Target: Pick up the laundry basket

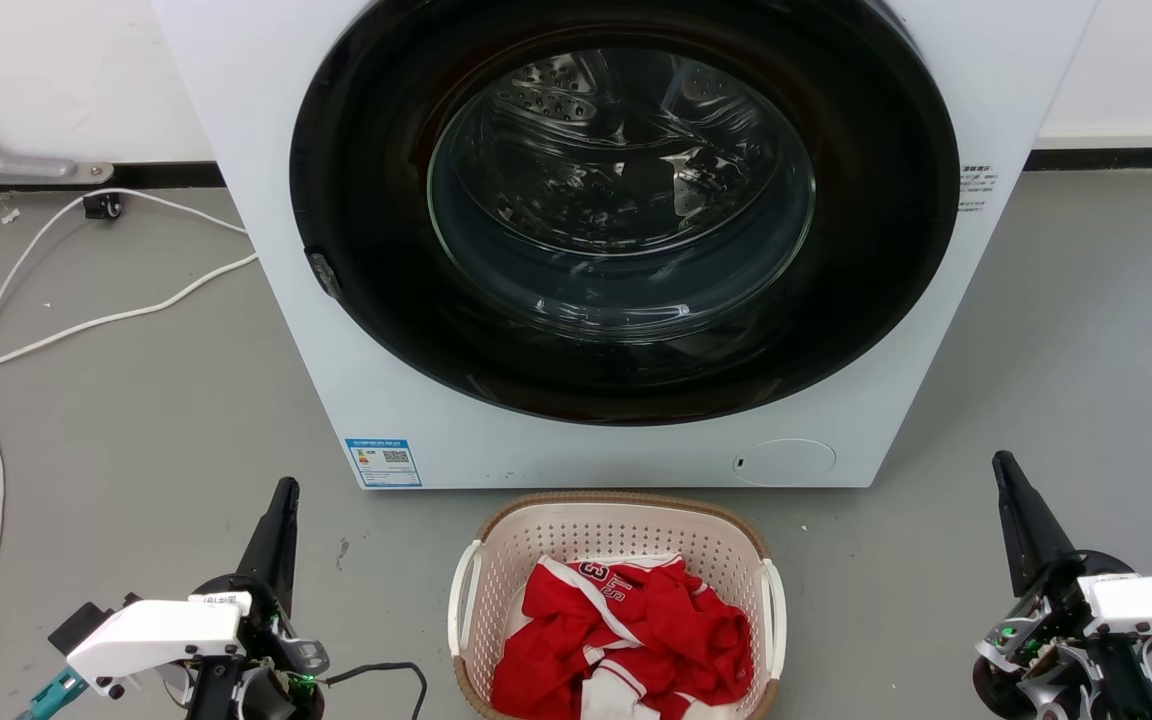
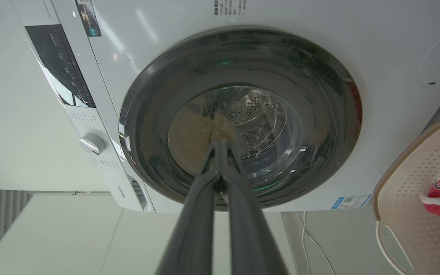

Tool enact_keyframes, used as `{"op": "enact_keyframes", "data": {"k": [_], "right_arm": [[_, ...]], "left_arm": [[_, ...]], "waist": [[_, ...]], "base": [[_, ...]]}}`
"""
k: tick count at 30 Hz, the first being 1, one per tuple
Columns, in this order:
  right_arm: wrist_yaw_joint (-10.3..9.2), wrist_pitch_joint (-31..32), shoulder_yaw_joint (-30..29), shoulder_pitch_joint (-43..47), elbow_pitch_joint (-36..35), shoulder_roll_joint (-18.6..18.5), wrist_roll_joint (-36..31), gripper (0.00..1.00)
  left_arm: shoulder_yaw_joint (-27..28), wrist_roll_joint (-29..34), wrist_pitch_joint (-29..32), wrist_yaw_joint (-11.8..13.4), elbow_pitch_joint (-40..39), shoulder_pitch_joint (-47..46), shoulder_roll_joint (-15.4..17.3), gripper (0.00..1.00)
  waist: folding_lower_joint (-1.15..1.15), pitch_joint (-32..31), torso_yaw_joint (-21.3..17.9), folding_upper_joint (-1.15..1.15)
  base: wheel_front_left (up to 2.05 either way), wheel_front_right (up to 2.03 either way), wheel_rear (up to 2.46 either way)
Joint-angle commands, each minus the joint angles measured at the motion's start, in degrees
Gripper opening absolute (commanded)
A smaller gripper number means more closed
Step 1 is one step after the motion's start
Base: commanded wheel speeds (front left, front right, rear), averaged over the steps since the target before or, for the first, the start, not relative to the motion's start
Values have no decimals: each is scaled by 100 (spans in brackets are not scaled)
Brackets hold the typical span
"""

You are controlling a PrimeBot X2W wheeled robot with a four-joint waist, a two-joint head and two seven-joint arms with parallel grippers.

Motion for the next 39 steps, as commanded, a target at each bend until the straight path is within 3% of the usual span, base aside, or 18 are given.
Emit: {"op": "enact_keyframes", "data": {"k": [1,15,16,32,39], "right_arm": [[2,14,-7,-70,7,18,-13,0],[2,11,-8,-71,7,19,-14,0],[0,5,-1,0,-1,0,-1,100],[0,-371,255,116,-55,-24,-384,100],[0,-553,289,107,-149,-47,-1270,100]], "left_arm": [[18,28,20,-19,7,-62,-2,0],[21,31,23,-19,7,-63,-5,0],[2,6,1,0,0,0,-1,100],[-421,331,-380,3,-34,30,-8,100],[-492,1334,-557,2,-171,17,-10,100]], "waist": [[0,0,0,0],[0,0,0,0],[0,0,0,0],[0,7,2,0],[0,11,2,0]], "base": [[0,0,0],[0,0,0],[0,0,0],[0,0,0],[0,0,0]]}}
